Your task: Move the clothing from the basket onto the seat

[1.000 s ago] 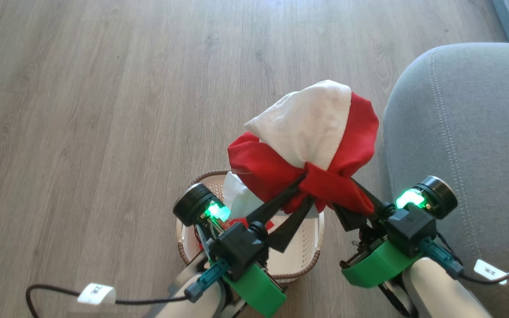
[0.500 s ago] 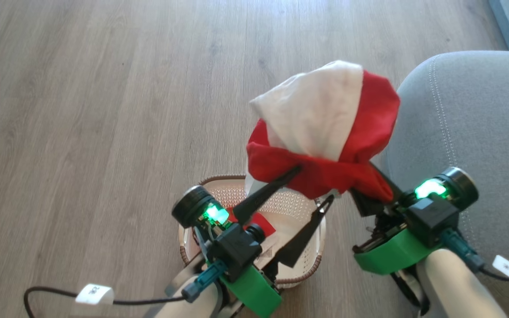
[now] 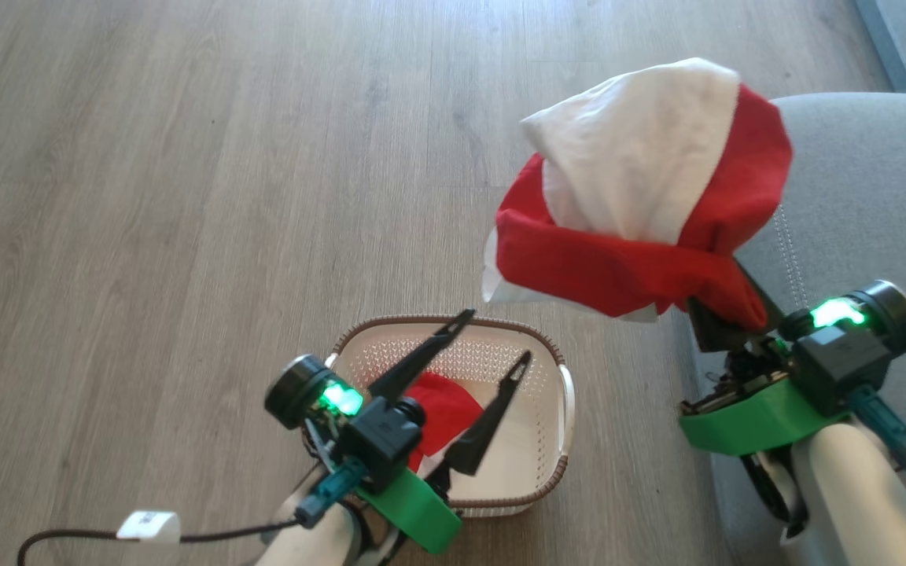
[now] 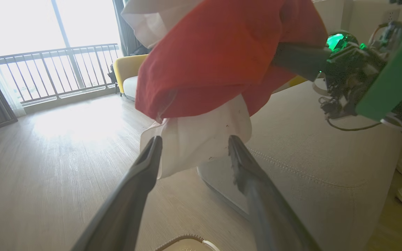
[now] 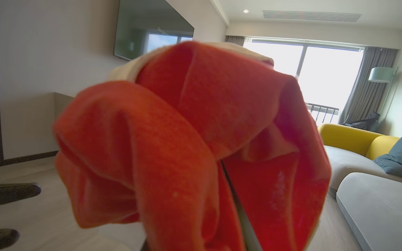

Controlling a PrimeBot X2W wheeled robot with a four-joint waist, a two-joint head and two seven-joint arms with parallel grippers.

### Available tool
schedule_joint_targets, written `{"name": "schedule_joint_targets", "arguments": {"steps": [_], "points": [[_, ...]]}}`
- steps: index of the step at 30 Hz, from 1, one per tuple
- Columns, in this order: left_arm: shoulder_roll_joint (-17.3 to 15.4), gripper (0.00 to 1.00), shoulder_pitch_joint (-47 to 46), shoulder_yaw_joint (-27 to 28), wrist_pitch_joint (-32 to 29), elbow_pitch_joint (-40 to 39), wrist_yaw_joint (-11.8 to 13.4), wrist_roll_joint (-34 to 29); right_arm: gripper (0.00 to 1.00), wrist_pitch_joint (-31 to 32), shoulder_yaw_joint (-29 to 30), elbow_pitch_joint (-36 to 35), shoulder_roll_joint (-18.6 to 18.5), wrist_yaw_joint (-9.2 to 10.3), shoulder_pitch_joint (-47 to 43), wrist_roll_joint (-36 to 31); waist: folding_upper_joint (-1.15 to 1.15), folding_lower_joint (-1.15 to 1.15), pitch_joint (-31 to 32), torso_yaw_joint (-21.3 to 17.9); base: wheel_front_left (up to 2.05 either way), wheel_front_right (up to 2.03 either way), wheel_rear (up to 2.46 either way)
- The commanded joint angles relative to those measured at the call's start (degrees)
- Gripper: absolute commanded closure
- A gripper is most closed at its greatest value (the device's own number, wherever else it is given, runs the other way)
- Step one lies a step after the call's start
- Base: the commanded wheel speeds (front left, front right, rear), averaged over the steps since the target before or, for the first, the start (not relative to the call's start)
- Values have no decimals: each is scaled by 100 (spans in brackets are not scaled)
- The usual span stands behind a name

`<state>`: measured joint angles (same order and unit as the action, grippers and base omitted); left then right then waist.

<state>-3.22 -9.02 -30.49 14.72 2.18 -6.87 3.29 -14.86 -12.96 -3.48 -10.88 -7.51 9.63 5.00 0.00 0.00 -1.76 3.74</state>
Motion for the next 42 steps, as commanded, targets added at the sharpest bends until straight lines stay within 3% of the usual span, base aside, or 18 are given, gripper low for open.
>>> {"name": "schedule_joint_targets", "arguments": {"steps": [1, 7, 15, 27, 34, 42], "points": [[34, 0, -76, 299, 28, -138, 13, -32, 100, -14, 15, -242, -35, 2, 94, -54, 0, 0, -14, -15, 0, 0, 0], [34, 0, 30, 520, 28, -21, 59, -44, 100, -14, 309, -227, -47, 2, -12, -92, 0, 0, -24, -39, 0, 0, 0], [34, 0, 215, 768, 28, 104, 37, -44, 100, -14, 1189, -125, 75, 2, -188, -219, 0, 0, -23, -91, 0, 0, 0], [-68, 0, 362, 156, 28, 277, -58, 127, 100, -14, 2438, -30, 205, 2, -456, -359, 0, 0, -176, -155, 0, 0, 0], [-100, 0, 373, 6, 28, 372, -60, 174, 100, -14, 2809, 162, 311, 2, -545, -233, 0, 0, -232, -199, 0, 0, 0], [-80, 0, 414, 27, 28, 422, -61, 161, 100, -14, 2793, 219, 306, 2, -532, -190, 0, 0, -204, -247, 0, 0, 0]]}}
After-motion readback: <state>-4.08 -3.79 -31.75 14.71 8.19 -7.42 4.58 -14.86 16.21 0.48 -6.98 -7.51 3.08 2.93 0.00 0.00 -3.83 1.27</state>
